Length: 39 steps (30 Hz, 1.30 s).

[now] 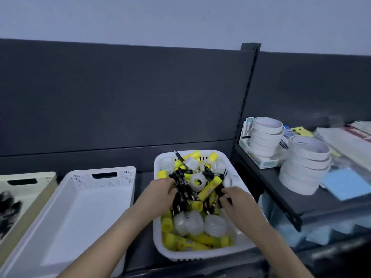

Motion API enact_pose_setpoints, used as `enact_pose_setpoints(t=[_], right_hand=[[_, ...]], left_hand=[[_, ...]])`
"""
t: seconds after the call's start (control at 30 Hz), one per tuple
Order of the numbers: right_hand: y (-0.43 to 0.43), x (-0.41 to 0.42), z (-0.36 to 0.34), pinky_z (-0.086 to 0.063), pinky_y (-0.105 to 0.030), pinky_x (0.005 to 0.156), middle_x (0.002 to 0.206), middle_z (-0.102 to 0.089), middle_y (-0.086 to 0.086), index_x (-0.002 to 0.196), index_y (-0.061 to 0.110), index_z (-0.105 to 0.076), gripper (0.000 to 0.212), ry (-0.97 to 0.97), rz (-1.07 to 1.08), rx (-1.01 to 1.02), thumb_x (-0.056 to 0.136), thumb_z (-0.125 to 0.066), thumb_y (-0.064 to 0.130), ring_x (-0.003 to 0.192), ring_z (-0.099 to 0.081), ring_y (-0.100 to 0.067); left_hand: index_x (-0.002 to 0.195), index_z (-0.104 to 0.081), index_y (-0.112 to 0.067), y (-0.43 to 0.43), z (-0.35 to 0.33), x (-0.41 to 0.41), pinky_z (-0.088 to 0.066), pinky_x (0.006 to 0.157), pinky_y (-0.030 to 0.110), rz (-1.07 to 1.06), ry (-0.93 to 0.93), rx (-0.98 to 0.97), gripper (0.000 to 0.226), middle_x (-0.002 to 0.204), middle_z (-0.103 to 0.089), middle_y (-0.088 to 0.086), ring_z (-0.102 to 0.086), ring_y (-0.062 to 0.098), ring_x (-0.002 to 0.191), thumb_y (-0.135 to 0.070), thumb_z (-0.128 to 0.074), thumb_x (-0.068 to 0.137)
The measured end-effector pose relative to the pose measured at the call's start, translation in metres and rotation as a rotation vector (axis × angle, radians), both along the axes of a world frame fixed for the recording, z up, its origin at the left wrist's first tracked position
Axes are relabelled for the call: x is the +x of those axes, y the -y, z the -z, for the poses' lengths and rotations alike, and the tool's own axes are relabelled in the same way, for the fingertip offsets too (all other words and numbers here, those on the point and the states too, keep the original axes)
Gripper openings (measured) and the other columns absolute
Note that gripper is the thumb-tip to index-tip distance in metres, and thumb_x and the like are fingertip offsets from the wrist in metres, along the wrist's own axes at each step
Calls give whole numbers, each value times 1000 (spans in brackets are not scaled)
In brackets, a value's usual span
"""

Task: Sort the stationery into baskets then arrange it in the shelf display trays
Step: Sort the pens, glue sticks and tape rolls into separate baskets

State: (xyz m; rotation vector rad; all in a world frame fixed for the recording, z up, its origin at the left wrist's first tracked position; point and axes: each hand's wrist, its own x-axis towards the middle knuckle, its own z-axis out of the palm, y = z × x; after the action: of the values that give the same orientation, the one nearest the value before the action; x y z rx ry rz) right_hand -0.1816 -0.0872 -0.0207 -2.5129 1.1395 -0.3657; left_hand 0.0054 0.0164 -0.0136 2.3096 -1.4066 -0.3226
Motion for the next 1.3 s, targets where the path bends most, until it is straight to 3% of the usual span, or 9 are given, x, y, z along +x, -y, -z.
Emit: enact_pose_setpoints(t=[0.07, 0.17, 0.27, 0.43, 0.7, 0.8, 1.0, 1.2, 1.3], right_hand=[[12, -9, 4, -41, -33, 67, 80, -53, -5, 75, 9, -52, 19, -5, -4, 11, 91, -45, 16, 76, -53, -22], [25, -13, 9, -44, -36, 74, 91, -60, -10, 89, 3, -62, 22, 13, -26, 36, 92, -43, 15, 86, -57, -26], [30, -9, 9, -42, -30, 86, 111, -60, -9, 113, 6, -60, 27, 6, -58, 34, 95, -43, 16, 104, -56, -23], [43, 16, 9, -44, -34, 76, 98, -63, -12, 98, 3, -60, 23, 33, -108, 38, 96, -43, 16, 90, -57, -24], [26, 87, 16, -25, -25, 45, 58, -35, 3, 57, 17, -32, 43, -176, -220, 154, 96, -44, 29, 63, -43, -18], [23, 107, 18, -29, -25, 50, 61, -36, 3, 64, 14, -38, 38, -133, -166, 345, 97, -43, 32, 60, -42, -15], [21, 105, 21, -31, -16, 50, 75, -47, -1, 78, 14, -45, 23, 106, -142, 715, 98, -42, 25, 63, -42, -8], [29, 88, 22, -44, -18, 57, 98, -54, -6, 125, 4, -46, 30, 219, -22, 949, 96, -46, 10, 69, -53, -11], [29, 87, 17, -41, -16, 64, 100, -52, -1, 119, 9, -48, 25, 244, -41, 911, 97, -47, 21, 80, -50, -7]], left_hand=[[91, -55, -7, 12, 2, -6, -48, 78, 37, -29, -28, 17, 17, 96, -65, 13, -59, 32, 97, -17, -42, 94], [82, -49, -8, 28, 8, -8, -42, 64, 31, -84, 1, 77, 21, 74, -53, 4, -58, 31, 83, -23, -41, 95], [87, -48, -11, 43, 13, -13, -41, 64, 31, -133, 89, 198, 29, 87, -57, 7, -56, 27, 83, -37, -40, 97], [113, -48, -9, 62, 18, -13, -42, 68, 32, -167, 103, 253, 42, 110, -59, 9, -58, 28, 101, -46, -42, 94], [101, -54, -15, 58, 22, 16, -49, 79, 30, -212, -447, 14, 24, 105, -66, 6, -60, 21, 96, -11, -59, 79], [79, -49, -22, 53, 22, 19, -45, 72, 28, -222, -450, -9, 20, 96, -65, 9, -61, 27, 95, -5, -59, 78], [98, -46, -10, 47, 20, 19, -35, 50, 19, -279, -353, 116, 22, 94, -53, 5, -52, 18, 82, -19, -61, 84], [137, -26, -7, 57, 20, 7, -44, 78, 26, -259, -462, 127, 57, 126, -53, 9, -53, 24, 111, -30, -54, 92], [131, -28, -8, 58, 21, 2, -43, 63, 21, -251, -565, 54, 54, 110, -49, 3, -49, 17, 94, -27, -58, 90]])
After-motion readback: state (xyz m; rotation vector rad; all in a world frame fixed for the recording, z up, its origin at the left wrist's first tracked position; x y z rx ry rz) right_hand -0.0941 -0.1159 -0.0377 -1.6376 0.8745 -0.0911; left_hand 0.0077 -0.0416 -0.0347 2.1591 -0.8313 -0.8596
